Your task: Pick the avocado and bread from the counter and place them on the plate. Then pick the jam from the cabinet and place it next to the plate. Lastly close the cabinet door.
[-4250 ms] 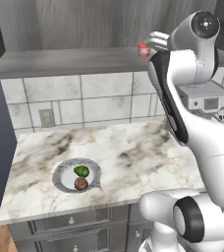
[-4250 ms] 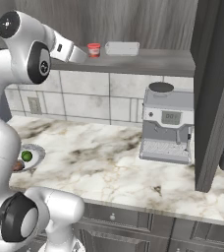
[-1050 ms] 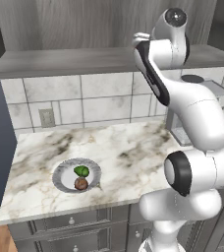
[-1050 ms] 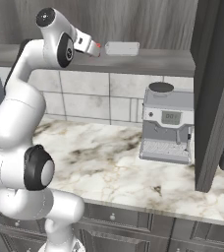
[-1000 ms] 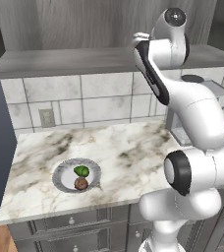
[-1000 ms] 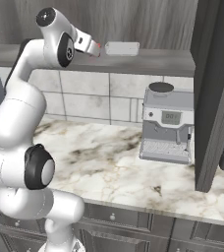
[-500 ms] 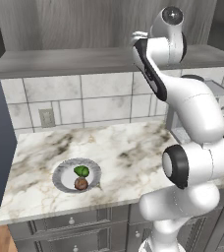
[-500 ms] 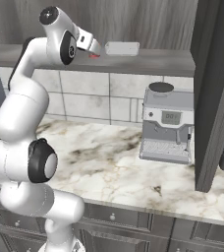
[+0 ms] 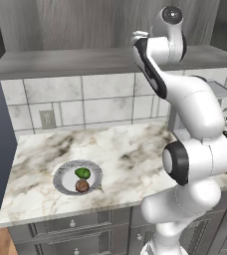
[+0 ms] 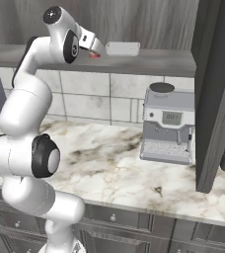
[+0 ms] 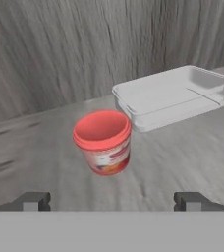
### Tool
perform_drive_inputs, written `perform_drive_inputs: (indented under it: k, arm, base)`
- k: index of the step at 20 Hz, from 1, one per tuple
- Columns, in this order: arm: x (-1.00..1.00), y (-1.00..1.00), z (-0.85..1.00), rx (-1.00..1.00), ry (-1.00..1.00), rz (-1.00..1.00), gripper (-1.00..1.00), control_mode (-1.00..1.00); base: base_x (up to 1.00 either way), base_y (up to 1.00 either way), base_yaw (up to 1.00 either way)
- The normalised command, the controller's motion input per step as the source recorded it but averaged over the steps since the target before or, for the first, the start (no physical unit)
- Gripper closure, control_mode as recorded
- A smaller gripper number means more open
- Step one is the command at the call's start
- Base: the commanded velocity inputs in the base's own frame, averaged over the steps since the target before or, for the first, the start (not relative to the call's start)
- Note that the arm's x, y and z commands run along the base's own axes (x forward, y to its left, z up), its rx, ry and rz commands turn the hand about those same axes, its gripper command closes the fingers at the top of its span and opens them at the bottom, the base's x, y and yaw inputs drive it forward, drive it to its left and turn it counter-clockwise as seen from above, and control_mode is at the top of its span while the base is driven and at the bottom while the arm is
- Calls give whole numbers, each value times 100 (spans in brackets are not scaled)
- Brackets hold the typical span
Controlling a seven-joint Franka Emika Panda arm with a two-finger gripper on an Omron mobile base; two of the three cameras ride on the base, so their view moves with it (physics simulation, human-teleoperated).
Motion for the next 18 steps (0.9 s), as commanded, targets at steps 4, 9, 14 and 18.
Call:
perform_drive_inputs:
  k: [4,9,14,18]
  arm:
    - [17,0,-1,0,0,0,-100,-100]
    - [14,0,-2,-1,0,0,-100,-100]
    - [16,0,-3,-1,1,0,-100,-100]
    - [14,0,-3,-1,1,0,-100,-100]
  base:
    - [0,0,0]
    - [0,0,0]
    - [0,0,0]
    - [0,0,0]
